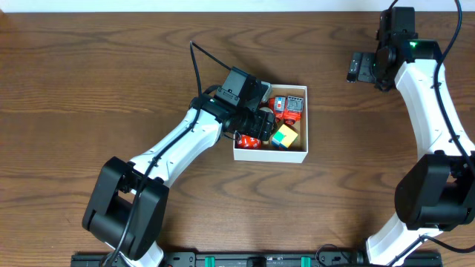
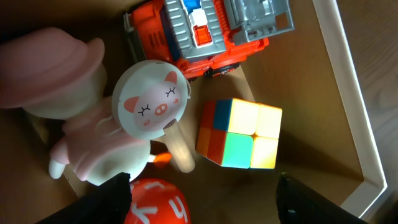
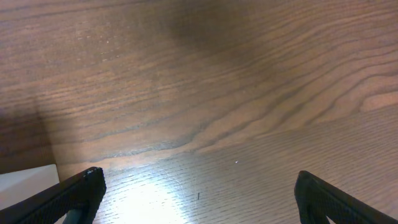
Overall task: Pack container
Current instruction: 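Lift the pig rattle and lower it into the box, then release the rattle and raise the left gripper out of the box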
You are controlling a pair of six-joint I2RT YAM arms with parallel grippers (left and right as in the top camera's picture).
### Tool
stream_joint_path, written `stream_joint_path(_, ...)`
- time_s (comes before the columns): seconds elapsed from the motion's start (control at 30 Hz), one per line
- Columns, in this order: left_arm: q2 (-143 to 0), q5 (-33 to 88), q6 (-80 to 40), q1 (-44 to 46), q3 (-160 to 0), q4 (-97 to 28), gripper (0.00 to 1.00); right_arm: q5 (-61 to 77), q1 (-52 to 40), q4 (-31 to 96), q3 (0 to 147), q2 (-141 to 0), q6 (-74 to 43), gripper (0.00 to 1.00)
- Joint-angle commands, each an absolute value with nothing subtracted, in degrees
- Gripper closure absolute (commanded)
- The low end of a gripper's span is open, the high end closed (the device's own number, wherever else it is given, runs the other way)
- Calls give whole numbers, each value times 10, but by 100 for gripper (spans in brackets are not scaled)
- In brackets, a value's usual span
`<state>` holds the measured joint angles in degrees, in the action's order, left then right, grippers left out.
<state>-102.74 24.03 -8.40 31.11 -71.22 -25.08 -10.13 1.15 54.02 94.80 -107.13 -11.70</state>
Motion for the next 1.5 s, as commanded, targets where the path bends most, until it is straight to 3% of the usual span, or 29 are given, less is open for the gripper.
stream_joint_path(0.0, -1015, 233, -83, 291, -719, -247, 25, -107, 15, 540, 957, -1061, -119, 1)
stream_joint_path(0.43, -896, 222, -83, 186, -719, -123, 25, -107, 15, 540, 957, -1061, -119, 1)
stream_joint_path(0.7, -883, 56, -83, 121, -719, -206, 25, -107, 15, 540, 957, -1061, -119, 1)
stream_joint_path(0.97, -883, 8, -83, 39, -719, -224, 5, -107, 15, 540, 957, -1061, -119, 1)
stream_joint_path(1.47, -883, 8, -83, -6, -719, -225, 2, -107, 15, 540, 957, -1061, -119, 1)
